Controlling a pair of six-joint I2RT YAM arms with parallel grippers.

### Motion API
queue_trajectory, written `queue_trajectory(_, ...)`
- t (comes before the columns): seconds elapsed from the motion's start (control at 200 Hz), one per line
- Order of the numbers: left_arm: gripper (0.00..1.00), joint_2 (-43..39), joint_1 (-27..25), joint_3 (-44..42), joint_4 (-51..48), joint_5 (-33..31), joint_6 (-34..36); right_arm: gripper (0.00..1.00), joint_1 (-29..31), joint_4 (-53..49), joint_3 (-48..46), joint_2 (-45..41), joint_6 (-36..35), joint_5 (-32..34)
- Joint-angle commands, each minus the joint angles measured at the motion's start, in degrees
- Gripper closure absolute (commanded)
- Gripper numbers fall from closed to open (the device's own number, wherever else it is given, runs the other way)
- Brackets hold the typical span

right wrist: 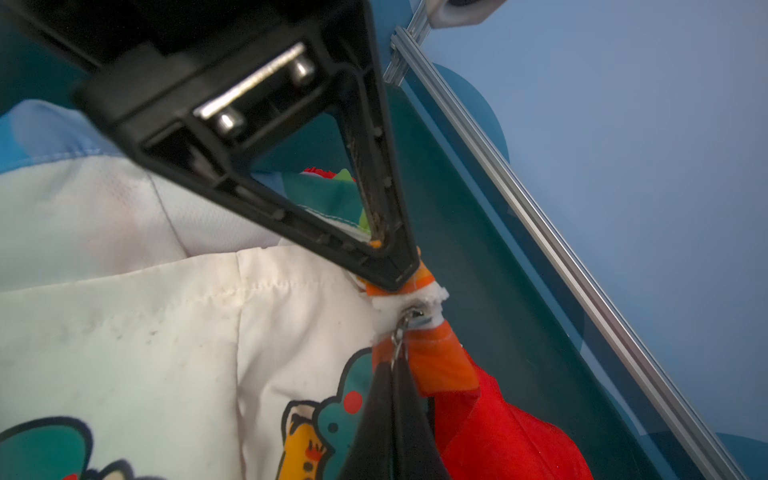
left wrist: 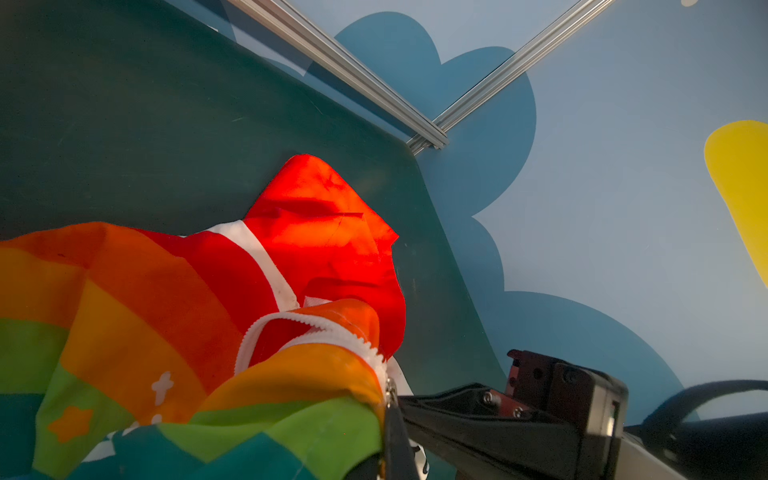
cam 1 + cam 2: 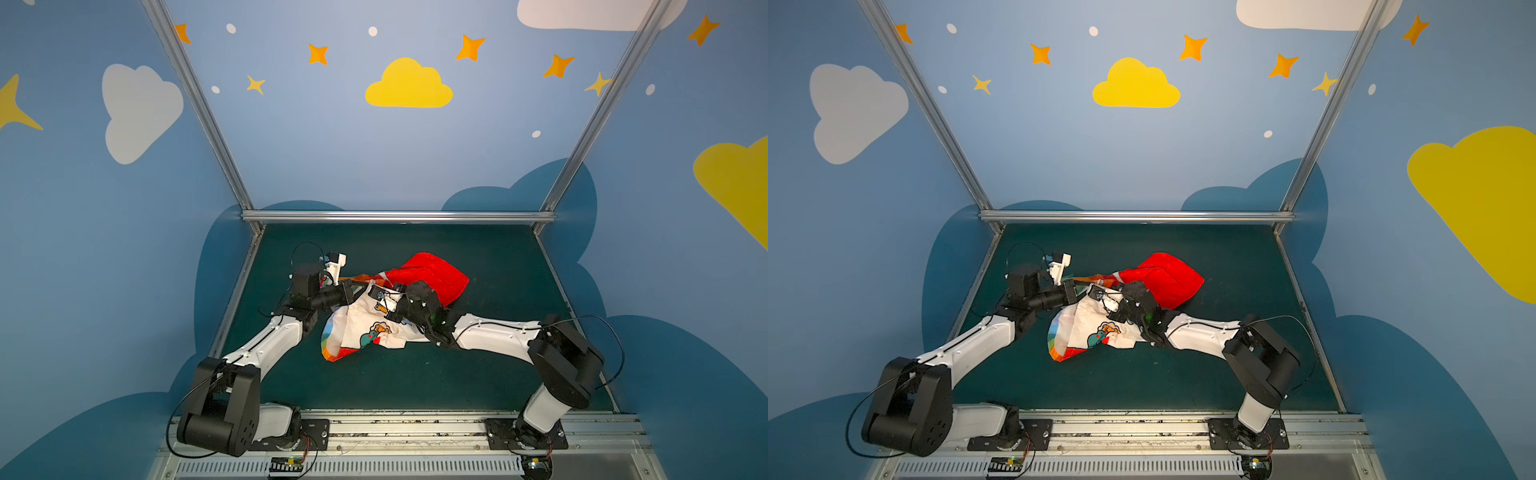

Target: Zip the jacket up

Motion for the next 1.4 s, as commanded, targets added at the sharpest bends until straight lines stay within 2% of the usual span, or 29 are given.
queue_trajectory(0.0,0.97,-0.78,0.11,-0.89,0.56,0.31,0.84,1.00,-0.34,-1.49,1.40,-1.59,1.18,-1.19)
queue_trajectory(0.24,0.97,-2.00,-0.09,-1.78,-0.80,-0.61,3.59,1.00,-1.74,-7.14,3.13,-4.08,6.13,-7.06)
queue_trajectory(0.606,0.97,-6.10,-1.10,-2.85,-5.60,-2.84,8.93,1.00,-4.89,-15.66,7.55,-5.02,12.86,-11.79)
queue_trajectory(0.711,0.97,-7.61,-1.86,-3.15,-7.51,-3.88,10.79,1.00,-5.98,-16.27,8.47,-4.51,16.90,-13.32)
queue_trajectory(1.006,0.97,-11.36,-2.79,-2.14,-15.07,-3.85,14.78,1.00,-6.07,-17.00,12.03,-3.18,19.05,-2.68)
queue_trajectory(1.197,0.97,-13.40,-2.88,1.38,-17.12,-2.46,16.26,1.00,-8.72,-21.44,19.25,-0.88,19.32,1.21)
queue_trajectory(1.282,0.97,-11.71,-2.79,6.72,-19.75,-2.05,20.26,1.00,-11.54,-23.70,24.41,0.21,17.01,3.50)
queue_trajectory(1.392,0.97,-6.09,-1.94,19.53,-27.00,0.37,26.77,1.00,-15.69,-30.20,35.62,1.03,13.80,6.53)
